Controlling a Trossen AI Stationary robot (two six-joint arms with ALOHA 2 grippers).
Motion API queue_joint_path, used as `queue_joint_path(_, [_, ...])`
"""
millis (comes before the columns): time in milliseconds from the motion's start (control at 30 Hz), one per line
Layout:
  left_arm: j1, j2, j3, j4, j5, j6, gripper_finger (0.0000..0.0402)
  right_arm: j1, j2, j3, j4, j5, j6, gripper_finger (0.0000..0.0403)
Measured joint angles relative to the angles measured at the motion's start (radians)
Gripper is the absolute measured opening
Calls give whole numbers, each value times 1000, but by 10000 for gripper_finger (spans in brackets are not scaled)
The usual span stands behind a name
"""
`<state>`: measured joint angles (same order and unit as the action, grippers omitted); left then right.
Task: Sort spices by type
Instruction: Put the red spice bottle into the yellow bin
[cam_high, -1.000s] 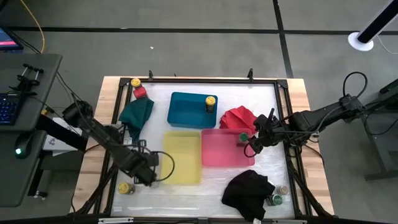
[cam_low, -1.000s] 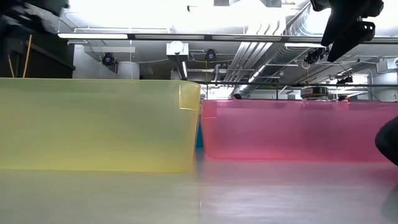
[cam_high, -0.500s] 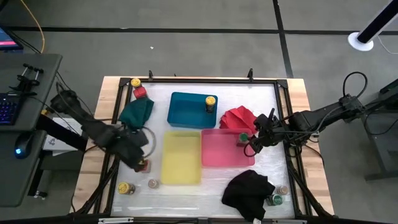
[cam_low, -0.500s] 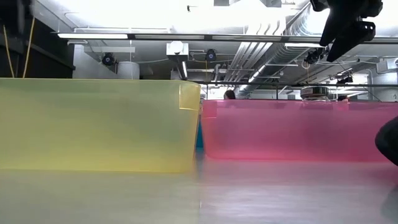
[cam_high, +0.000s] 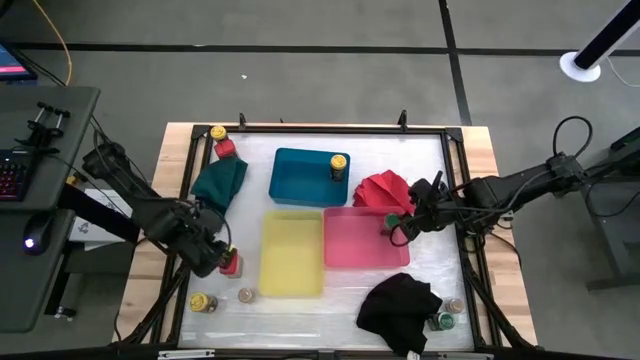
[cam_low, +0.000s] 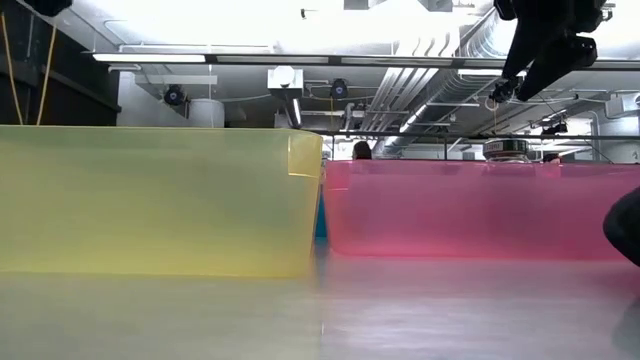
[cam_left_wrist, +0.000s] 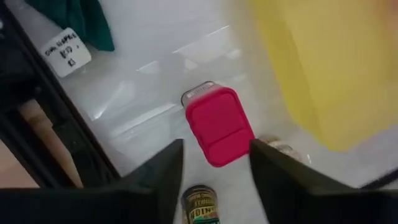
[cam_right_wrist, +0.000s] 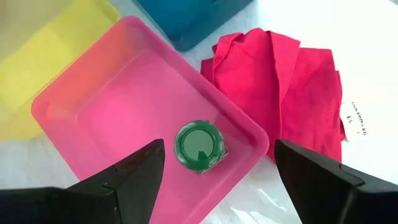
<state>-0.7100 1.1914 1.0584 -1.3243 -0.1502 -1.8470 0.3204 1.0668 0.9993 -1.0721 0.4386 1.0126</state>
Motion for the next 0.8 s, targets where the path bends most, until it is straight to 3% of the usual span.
queue_joint_path(133, [20, 71, 0, 22, 28, -29, 268, -18, 0, 0, 0, 0, -5, 299])
queue_joint_path(267, [37, 148, 0, 23, 56, -151, 313, -28, 0, 0, 0, 0, -8, 299])
queue_joint_path(467, [36, 235, 0, 80, 56, -308, 323, -29, 0, 0, -1, 0, -11, 299])
queue_joint_path(800, [37, 312, 0, 107, 60, -378, 323, -28, 0, 0, -1, 0, -25, 299])
